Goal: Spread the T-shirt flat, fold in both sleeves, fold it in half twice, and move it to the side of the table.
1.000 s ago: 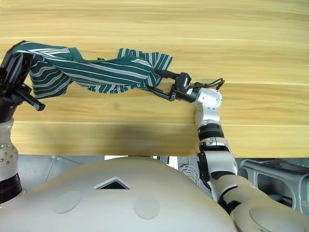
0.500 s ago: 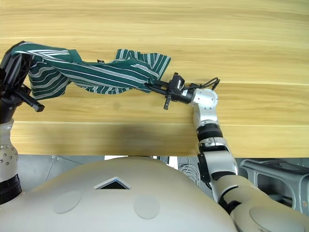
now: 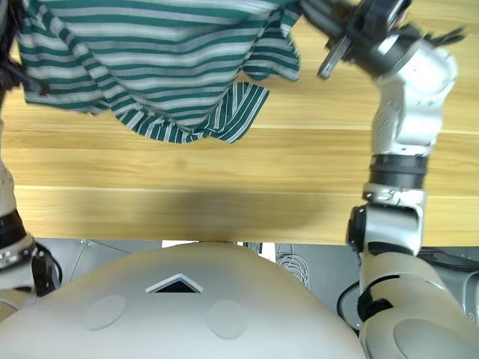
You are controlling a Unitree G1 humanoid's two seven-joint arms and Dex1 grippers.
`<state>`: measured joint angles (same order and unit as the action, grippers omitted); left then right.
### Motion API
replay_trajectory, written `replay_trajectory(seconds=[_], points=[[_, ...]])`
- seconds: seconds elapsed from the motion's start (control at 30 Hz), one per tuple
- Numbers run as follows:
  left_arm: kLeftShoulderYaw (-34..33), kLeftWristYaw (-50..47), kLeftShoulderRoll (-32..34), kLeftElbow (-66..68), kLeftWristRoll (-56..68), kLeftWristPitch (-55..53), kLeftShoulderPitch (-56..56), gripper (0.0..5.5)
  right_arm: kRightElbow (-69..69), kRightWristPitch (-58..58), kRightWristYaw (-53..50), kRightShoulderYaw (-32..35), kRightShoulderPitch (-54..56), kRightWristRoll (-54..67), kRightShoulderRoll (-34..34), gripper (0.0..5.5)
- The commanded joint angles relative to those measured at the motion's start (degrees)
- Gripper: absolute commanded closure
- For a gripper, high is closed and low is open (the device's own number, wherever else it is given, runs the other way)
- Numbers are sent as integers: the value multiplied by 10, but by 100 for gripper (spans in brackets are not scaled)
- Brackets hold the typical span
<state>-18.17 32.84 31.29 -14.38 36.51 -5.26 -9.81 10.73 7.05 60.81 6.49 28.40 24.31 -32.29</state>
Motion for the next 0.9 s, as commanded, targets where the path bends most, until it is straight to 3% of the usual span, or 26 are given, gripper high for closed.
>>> replay_trajectory(seconds=[0.03,0.3,0.4,0.47,0.53,0.6,0.67,0.77,0.9], points=[[-1,-33,23,55,-28,-20,-127,550,-10,-33,1,11,90,-10,-58,546],[-64,-45,97,-98,87,-153,-135,550,-151,-69,66,122,48,66,-198,546],[-33,-46,121,-43,70,-194,-194,550,-77,-101,37,66,128,26,-184,546],[29,-35,116,63,19,-206,-287,550,57,-109,25,3,238,-30,-141,546],[94,-18,77,272,-46,-203,-440,550,261,-96,-12,-49,382,-102,-76,546],[138,-45,26,556,-138,-124,-624,550,464,-67,-119,-89,512,-181,-1,546],[174,-108,3,744,-221,-51,-752,550,578,-63,-252,-102,607,-225,53,546],[199,-177,-5,840,-279,-8,-852,550,634,-60,-389,-75,703,-231,75,546],[204,-192,1,881,-316,18,-912,550,656,-53,-418,-51,753,-231,87,546]])
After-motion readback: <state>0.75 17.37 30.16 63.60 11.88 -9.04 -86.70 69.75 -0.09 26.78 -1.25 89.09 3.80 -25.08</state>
